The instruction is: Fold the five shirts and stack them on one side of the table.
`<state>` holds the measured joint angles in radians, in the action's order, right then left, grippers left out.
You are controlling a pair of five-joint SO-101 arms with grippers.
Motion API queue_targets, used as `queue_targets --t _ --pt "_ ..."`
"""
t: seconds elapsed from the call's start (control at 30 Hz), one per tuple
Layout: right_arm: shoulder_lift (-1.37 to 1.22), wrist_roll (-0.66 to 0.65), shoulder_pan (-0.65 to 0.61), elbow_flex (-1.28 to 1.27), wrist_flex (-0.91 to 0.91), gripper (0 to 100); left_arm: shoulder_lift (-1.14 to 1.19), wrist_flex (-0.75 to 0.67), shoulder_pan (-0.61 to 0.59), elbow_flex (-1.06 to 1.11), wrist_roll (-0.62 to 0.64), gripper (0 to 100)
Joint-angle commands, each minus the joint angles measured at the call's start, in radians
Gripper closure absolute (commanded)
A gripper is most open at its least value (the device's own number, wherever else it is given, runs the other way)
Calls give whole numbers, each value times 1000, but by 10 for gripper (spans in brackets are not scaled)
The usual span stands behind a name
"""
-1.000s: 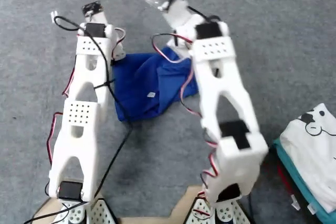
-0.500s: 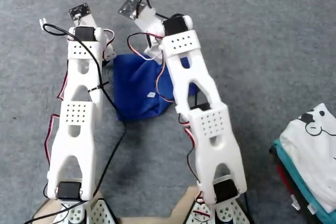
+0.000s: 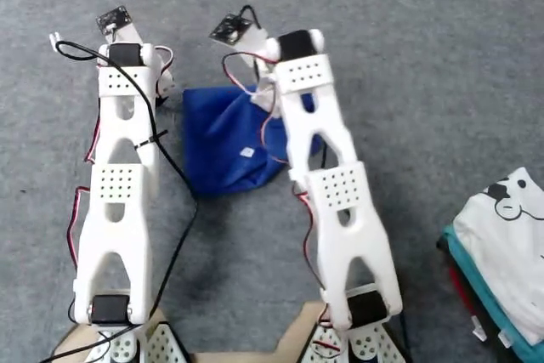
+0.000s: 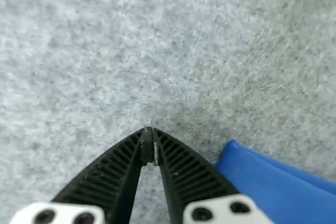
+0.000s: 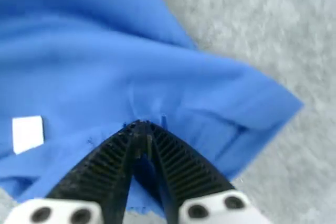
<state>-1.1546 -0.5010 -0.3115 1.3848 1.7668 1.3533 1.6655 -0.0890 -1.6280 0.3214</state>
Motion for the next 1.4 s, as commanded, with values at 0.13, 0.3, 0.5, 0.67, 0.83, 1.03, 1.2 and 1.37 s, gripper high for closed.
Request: queue_targets --t 0.13,0.3,0.5,0.67,0.83,1.03,1.2,1.37 --pt "104 -15 44 -91 20 994 -19 -15 -5 -44 5 979" --pt "248 -51 45 -343 20 994 -19 -17 -5 -44 5 979" --pt "435 -74 93 -644 18 994 -19 -17 2 -44 3 979" --pt "550 -101 150 -805 15 994 -16 -23 2 -44 3 979" --pt "615 -114 154 -820 -21 994 -16 -23 2 -44 3 979" --pt "582 -114 42 -696 -78 994 -15 -23 3 -44 3 979" --pt "430 -112 -13 -492 -121 994 -15 -23 3 -44 3 979" --pt "242 -112 -15 -251 -115 994 -15 -23 3 -44 3 979"
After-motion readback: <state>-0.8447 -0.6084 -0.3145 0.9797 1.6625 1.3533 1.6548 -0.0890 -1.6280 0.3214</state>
